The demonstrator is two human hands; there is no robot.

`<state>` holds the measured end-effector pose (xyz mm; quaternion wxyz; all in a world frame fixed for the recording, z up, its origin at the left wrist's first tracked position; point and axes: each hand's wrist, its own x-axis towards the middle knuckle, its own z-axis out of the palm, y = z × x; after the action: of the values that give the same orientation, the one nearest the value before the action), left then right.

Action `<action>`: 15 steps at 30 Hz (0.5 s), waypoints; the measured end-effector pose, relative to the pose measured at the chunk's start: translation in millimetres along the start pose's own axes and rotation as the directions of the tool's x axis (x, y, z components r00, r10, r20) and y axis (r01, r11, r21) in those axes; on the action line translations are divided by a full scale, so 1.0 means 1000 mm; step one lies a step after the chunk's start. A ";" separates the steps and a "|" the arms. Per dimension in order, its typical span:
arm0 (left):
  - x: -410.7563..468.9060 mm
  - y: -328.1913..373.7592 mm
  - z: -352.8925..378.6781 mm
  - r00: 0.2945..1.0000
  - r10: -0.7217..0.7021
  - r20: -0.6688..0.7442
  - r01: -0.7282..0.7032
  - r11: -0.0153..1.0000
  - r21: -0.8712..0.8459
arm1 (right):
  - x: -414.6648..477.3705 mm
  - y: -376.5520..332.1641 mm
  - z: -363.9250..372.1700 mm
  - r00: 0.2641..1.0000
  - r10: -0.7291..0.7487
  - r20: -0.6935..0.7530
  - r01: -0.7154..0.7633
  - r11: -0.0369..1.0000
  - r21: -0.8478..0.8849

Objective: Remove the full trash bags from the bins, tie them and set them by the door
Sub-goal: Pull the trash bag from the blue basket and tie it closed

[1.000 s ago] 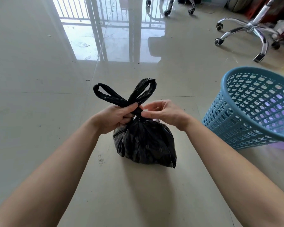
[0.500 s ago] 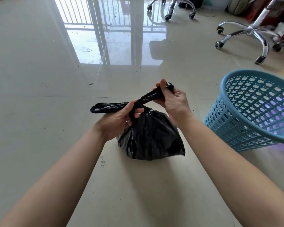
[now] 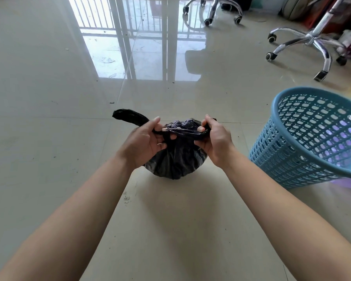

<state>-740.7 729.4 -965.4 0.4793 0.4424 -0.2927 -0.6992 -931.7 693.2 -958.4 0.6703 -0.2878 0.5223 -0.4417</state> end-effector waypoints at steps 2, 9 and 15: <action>-0.002 0.000 -0.001 0.997 0.081 -0.005 -0.080 0.994 0.077 | 0.000 -0.001 0.003 0.998 0.057 0.000 -0.057 0.998 -0.024; -0.009 0.000 0.000 0.985 0.170 0.036 -0.174 0.976 0.133 | 0.007 0.003 0.003 0.938 0.344 0.032 -0.344 0.939 -0.006; -0.006 0.009 -0.004 0.984 0.171 0.054 -0.178 0.896 0.408 | 0.004 -0.012 -0.014 0.982 0.180 0.062 -0.095 0.746 -0.659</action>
<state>-732.6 731.5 -958.2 0.4338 0.4995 -0.4753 -0.5800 -948.1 685.1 -953.8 0.5892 -0.4903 0.6212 -0.1629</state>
